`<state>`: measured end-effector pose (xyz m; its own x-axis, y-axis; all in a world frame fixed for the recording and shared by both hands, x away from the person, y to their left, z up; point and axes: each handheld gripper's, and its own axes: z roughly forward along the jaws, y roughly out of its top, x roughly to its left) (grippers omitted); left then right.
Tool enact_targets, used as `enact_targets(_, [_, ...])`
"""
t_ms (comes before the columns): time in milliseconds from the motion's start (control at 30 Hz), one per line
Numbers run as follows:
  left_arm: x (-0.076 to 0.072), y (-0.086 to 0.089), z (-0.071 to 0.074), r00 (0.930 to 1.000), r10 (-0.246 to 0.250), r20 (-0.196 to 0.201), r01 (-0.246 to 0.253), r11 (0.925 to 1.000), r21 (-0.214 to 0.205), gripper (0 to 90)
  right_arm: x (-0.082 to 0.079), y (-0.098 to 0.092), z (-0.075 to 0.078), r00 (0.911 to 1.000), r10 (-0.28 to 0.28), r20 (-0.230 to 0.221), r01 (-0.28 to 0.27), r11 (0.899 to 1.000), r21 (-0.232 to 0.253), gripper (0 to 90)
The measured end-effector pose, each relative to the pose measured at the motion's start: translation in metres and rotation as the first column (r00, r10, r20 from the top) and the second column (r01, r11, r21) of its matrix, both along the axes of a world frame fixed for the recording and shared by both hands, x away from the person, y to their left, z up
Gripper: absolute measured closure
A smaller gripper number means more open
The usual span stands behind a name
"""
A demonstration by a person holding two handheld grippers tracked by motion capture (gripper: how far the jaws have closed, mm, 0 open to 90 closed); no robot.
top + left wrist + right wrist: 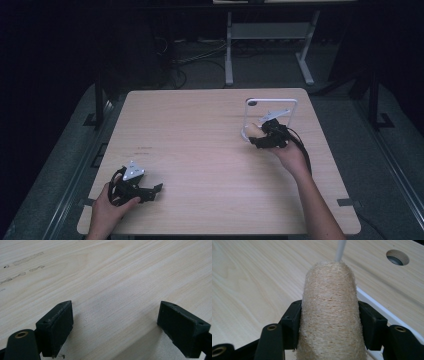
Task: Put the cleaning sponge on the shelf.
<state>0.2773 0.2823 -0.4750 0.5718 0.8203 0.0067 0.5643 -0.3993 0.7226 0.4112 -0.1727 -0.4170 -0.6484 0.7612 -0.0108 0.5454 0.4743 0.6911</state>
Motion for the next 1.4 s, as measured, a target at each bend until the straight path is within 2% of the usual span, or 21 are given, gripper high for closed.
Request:
enact_targets(367, [0.000,0.000,0.000,1.0000,0.000,0.000,0.000,1.0000,0.000,12.8,0.017,-0.012,-0.009,0.9984,-0.055,-0.013,0.055,0.998,0.012,41.7])
enact_targets(733, [0.000,0.000,0.000,1.0000,0.000,0.000,0.000,1.0000,0.000,12.8,0.031,-0.015,-0.027,0.9937,-0.100,-0.051,0.099,0.995,-0.013,41.6])
enact_targets(1400, [0.000,0.000,0.000,1.0000,0.000,0.000,0.000,1.0000,0.000,12.8,0.041,-0.011,-0.040,0.9893,-0.123,-0.079,0.120,0.992,-0.041,40.7])
